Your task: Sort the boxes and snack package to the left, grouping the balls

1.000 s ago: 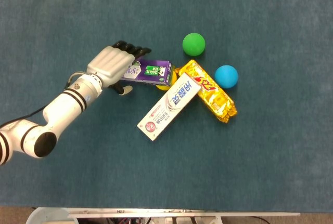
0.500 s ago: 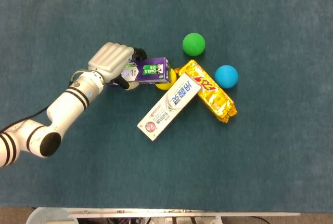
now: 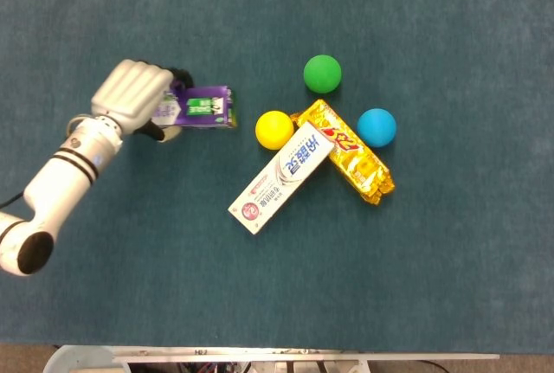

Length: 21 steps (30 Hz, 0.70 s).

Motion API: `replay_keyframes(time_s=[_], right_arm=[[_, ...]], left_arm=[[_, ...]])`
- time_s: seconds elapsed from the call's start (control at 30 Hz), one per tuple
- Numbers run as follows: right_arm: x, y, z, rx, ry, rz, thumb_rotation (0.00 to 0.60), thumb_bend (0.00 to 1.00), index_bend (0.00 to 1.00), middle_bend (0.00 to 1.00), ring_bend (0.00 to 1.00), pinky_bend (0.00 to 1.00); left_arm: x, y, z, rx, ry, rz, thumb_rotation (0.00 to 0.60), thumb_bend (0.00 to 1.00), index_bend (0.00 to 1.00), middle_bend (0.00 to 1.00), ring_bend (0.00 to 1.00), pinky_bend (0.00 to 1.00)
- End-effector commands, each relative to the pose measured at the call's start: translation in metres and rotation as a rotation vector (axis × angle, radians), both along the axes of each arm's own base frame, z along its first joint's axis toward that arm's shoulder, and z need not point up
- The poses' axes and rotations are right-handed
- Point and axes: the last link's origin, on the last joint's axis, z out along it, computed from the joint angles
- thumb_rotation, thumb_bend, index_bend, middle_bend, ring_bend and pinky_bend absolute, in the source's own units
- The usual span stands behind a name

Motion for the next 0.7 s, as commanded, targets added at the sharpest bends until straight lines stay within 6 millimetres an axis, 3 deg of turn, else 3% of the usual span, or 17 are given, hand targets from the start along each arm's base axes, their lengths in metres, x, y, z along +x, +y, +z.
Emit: replay_keyframes(time_s=[0.03, 0.43, 0.7], right_arm=[[0.001, 0.000, -0.001, 0.004, 0.000, 0.003, 0.600, 0.06, 0.16, 0.26, 0.16, 0.24], [0.002, 0.002, -0.001, 0.005, 0.003, -0.003, 0.600, 0.06, 0.16, 0.26, 0.16, 0.24], [0.002, 0.003, -0.001, 0.006, 0.006, -0.006, 0.600, 0.06, 0.16, 0.26, 0.16, 0.24]], left_arm=[[-0.018, -0.005, 0.009, 0.037, 0.089, 0.007, 0.600, 0.27, 0.48, 0.64, 0.53, 0.35], [-0.033, -0.002, 0.002, 0.125, 0.330, -0.060, 0.600, 0.27, 0.48, 0.63, 0.52, 0.35], [-0.039, -0.005, -0.003, 0.114, 0.371, -0.035, 0.600, 0.27, 0.47, 0.62, 0.51, 0.35]])
